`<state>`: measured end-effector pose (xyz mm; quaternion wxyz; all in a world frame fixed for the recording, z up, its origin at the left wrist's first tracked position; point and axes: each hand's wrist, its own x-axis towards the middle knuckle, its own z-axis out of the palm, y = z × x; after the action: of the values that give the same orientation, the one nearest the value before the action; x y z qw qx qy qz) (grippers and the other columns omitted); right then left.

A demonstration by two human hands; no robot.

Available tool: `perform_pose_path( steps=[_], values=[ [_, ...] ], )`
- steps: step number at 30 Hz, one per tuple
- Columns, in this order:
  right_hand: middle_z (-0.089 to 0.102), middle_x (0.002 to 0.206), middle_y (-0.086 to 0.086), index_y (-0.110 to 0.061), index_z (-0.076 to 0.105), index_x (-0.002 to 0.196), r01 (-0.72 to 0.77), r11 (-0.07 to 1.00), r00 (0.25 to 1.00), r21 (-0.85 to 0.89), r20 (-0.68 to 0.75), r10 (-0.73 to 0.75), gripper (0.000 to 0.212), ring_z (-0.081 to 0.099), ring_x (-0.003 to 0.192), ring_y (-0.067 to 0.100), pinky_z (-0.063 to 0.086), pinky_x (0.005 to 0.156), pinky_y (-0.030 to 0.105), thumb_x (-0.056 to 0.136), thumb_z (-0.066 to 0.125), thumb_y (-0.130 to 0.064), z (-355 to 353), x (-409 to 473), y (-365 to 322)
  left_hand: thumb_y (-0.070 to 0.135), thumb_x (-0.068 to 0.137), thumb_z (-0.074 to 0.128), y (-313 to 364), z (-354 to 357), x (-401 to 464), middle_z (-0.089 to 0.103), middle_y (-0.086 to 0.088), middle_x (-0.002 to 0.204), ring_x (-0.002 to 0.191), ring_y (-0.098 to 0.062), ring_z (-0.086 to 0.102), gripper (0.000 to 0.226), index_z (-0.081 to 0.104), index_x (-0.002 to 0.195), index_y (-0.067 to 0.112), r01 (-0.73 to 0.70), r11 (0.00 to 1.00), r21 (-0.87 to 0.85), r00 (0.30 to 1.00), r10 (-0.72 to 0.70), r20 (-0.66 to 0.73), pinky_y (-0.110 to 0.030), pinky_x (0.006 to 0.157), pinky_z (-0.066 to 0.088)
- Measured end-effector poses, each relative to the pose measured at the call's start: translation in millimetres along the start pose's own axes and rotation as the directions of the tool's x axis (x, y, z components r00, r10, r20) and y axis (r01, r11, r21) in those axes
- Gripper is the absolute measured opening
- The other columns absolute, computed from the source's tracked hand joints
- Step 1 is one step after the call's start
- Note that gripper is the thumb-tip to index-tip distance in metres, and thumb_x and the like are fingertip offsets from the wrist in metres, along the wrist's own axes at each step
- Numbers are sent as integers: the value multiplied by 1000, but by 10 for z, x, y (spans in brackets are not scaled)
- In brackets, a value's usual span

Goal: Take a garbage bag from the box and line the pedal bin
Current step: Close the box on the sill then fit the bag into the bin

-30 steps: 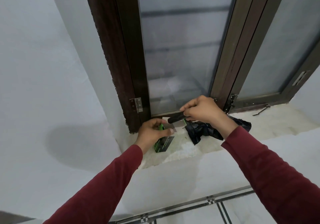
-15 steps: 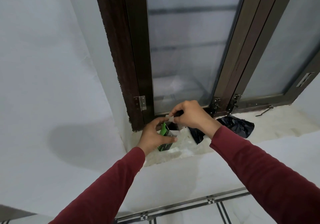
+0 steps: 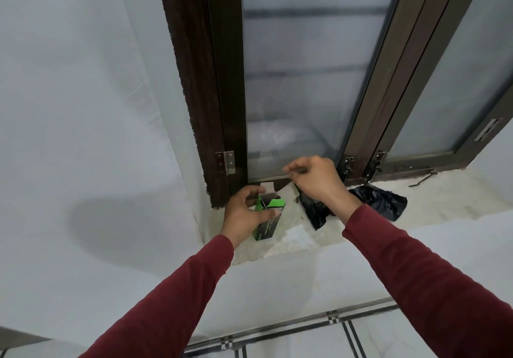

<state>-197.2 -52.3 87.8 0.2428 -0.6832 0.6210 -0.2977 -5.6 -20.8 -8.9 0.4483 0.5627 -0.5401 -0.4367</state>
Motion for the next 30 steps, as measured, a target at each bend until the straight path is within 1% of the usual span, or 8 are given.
perform_pose_path(
  steps=[3, 6, 9, 11, 15, 21, 26, 30],
  values=[
    [75, 107, -1, -15, 76, 118, -130, 991, 991, 14, 21, 130, 30, 69, 96, 14, 51, 88, 20, 88, 75, -15, 117, -47, 155, 24, 71, 94, 8, -2, 1, 69, 18, 119, 112, -6, 66, 62, 61, 119, 43, 1, 998, -66, 1000, -1, 3, -31, 90, 59],
    [75, 101, 3, -13, 74, 117, -350, 841, 936, 413, 117, 332, 36, 72, 83, 15, 60, 64, 21, 82, 80, -9, 257, -109, 219, 17, 83, 84, 27, 19, -3, 73, 11, 116, 109, -9, 70, 45, 66, 118, 38, 28, 988, -154, 1000, -29, -5, -21, 79, 59],
    [79, 102, 3, -23, 77, 103, -337, 733, 939, 591, 150, 311, 28, 76, 87, 13, 59, 65, 21, 78, 87, -16, 343, -146, 244, 11, 88, 77, -3, 37, -20, 76, 6, 105, 106, -18, 71, 19, 74, 97, 27, -29, 992, -124, 998, 22, -59, -25, 83, 60],
    [80, 98, 0, -25, 79, 101, -316, 718, 948, 620, 182, 260, 27, 76, 88, 12, 58, 66, 21, 77, 90, -25, 350, -163, 206, 13, 88, 76, -37, 29, -35, 76, 7, 105, 107, -17, 70, 14, 75, 96, 25, -46, 993, -110, 998, 41, -40, -30, 90, 59],
    [77, 99, -2, -27, 79, 100, -310, 836, 943, 453, 260, 209, 19, 73, 91, 10, 59, 68, 23, 82, 86, -30, 317, -127, 89, 19, 78, 86, -85, -7, -79, 72, 9, 119, 119, -10, 64, 31, 70, 103, 30, -57, 998, -30, 997, 59, 59, -31, 99, 53],
    [77, 102, -2, -20, 76, 108, -270, 954, 868, 130, 462, 183, 25, 72, 92, 11, 59, 66, 23, 86, 83, -30, 208, -7, -166, 19, 74, 90, -67, -10, -90, 72, 9, 114, 115, -8, 65, 42, 66, 107, 29, -67, 997, 39, 996, 64, 67, -36, 100, 55],
    [73, 94, 6, -9, 75, 102, -198, 976, 879, -85, 425, 215, 17, 71, 86, 16, 64, 80, 32, 88, 79, -18, 286, 102, -292, 17, 72, 92, -53, -10, -90, 70, 7, 118, 119, -11, 63, 48, 60, 105, 30, -42, 998, 36, 996, 39, 74, -44, 104, 54],
    [73, 92, 7, -11, 75, 97, -147, 978, 903, -148, 383, 194, 10, 72, 83, 18, 65, 78, 33, 89, 76, -16, 347, 124, -326, 18, 70, 93, -63, -21, -70, 69, 5, 118, 118, -13, 63, 56, 54, 109, 30, -21, 1000, 23, 998, 19, 62, -45, 105, 53]
  ],
)
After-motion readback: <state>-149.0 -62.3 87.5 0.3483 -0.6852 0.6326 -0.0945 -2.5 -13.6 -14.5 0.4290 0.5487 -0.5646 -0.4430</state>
